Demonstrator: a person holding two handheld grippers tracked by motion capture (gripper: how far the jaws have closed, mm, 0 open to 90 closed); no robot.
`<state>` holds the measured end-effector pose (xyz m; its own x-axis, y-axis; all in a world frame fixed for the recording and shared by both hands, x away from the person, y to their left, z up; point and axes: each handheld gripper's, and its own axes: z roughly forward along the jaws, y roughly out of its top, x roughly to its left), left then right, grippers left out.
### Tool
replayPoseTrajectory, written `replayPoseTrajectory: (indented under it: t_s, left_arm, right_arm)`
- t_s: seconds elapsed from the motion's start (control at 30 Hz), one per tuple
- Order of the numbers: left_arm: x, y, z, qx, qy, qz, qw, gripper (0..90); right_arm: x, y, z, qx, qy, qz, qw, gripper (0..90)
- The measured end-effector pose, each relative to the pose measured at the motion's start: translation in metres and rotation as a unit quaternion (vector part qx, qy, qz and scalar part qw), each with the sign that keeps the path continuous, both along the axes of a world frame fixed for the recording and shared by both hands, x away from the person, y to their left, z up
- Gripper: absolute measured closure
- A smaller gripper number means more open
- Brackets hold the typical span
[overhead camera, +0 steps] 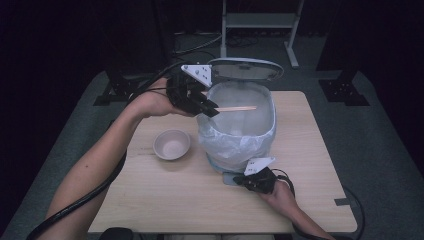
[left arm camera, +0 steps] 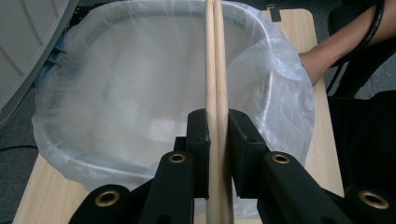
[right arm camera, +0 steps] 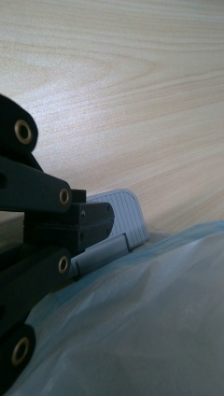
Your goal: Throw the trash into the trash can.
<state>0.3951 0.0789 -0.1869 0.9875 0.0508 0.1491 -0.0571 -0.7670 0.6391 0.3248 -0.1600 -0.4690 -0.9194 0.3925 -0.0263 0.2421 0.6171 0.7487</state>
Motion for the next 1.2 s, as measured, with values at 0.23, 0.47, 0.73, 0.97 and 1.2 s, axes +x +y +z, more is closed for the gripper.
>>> replayPoseTrajectory:
  t_s: [0.23,0.47,0.73,0.97,1.2]
  left_arm:
    - [0.002,-0.006,0.001,0.003,-0.002,0.005,1.0000,79.7]
    - [0.003,-0.016,0.000,0.005,-0.007,0.003,1.0000,79.7]
    - [0.004,-0.029,-0.002,0.011,-0.012,-0.002,0.9999,79.7]
    - [0.008,-0.035,-0.004,0.011,-0.021,0.024,0.9994,77.1]
    - [0.003,-0.029,0.002,-0.012,-0.014,0.014,0.9997,73.5]
  right_arm:
    - [0.000,0.000,0.000,-0.001,-0.003,0.001,1.0000,89.8]
    - [0.000,0.000,0.000,-0.001,-0.005,0.001,1.0000,89.9]
    - [-0.001,0.000,0.000,-0.001,-0.004,0.000,1.0000,89.9]
    - [-0.001,0.000,0.000,0.000,-0.005,0.001,1.0000,89.9]
    - [-0.001,0.000,0.000,-0.001,-0.006,0.001,1.0000,89.9]
